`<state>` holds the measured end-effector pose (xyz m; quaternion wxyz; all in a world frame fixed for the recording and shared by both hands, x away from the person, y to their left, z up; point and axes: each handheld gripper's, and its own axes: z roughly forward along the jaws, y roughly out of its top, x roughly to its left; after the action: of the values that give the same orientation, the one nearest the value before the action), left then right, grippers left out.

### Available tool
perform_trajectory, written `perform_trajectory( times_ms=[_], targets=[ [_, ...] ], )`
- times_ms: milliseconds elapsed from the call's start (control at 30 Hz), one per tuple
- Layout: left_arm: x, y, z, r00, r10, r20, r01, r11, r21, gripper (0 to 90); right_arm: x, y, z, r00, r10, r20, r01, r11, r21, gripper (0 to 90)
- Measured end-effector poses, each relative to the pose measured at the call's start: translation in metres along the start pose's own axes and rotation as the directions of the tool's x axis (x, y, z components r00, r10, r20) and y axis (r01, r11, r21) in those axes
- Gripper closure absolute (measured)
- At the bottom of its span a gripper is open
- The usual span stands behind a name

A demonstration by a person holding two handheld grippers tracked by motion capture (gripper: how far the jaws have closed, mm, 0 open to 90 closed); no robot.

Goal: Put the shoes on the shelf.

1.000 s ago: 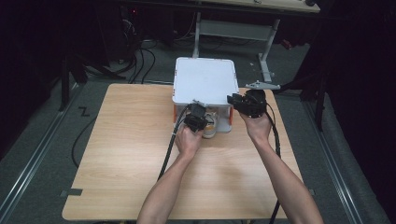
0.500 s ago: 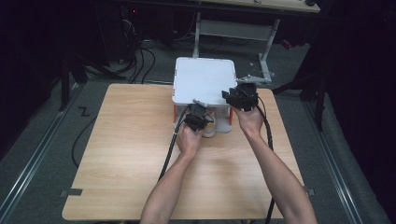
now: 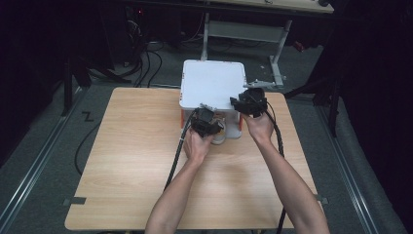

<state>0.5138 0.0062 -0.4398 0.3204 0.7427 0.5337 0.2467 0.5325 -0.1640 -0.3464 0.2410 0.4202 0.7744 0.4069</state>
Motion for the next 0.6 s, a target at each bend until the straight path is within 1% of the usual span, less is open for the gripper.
perform_trajectory(
  times_ms=[33,100,167,300,367,400,467,500,567,600],
  targets=[
    [-0.001,0.001,-0.002,0.9998,0.002,-0.018,-0.002,0.9999,-0.012,29.4,0.0,0.0,0.0,1.0,-0.001,0.0,0.001,1.0,0.0,58.5],
    [-0.001,0.002,-0.003,0.9999,-0.002,-0.012,0.002,0.9998,-0.018,27.8,0.0,0.0,0.0,1.0,-0.001,0.001,0.001,1.0,0.001,58.5],
    [0.0,0.003,-0.006,0.9997,-0.023,0.013,0.023,0.9994,-0.026,26.4,0.0,0.0,0.0,1.0,-0.005,0.001,0.005,1.0,0.002,58.4],
    [0.001,0.002,-0.012,0.9995,-0.018,0.024,0.019,0.9991,-0.037,24.9,0.0,0.0,0.0,1.0,-0.005,-0.002,0.005,1.0,0.001,58.4],
    [0.001,0.002,-0.014,0.9994,-0.022,0.028,0.024,0.9988,-0.042,24.2,0.0,0.0,0.0,1.0,-0.005,-0.002,0.005,1.0,0.0,58.4],
    [0.002,0.001,-0.018,0.999,-0.027,0.036,0.029,0.9987,-0.042,24.2,0.0,0.0,0.0,1.0,-0.006,-0.001,0.006,1.0,0.0,58.4],
    [0.001,-0.001,-0.031,0.999,-0.01,0.043,0.013,0.9986,-0.051,22.5,0.0,0.0,0.0,1.0,-0.006,0.0,0.006,1.0,0.001,58.4],
    [0.001,-0.001,-0.031,0.999,-0.01,0.043,0.013,0.9986,-0.051,21.9,0.0,0.0,0.0,1.0,-0.006,0.0,0.006,1.0,0.001,58.4],
    [0.0,-0.005,-0.041,0.9985,-0.015,0.053,0.018,0.9984,-0.054,20.5,0.001,0.0,0.0,0.9999,-0.011,-0.001,0.011,1.0,-0.001,58.5],
    [0.0,-0.008,-0.046,0.9987,-0.006,0.051,0.009,0.9986,-0.052,19.1,0.001,0.0,0.0,1.0,-0.01,-0.002,0.01,1.0,-0.001,58.4]
  ],
)
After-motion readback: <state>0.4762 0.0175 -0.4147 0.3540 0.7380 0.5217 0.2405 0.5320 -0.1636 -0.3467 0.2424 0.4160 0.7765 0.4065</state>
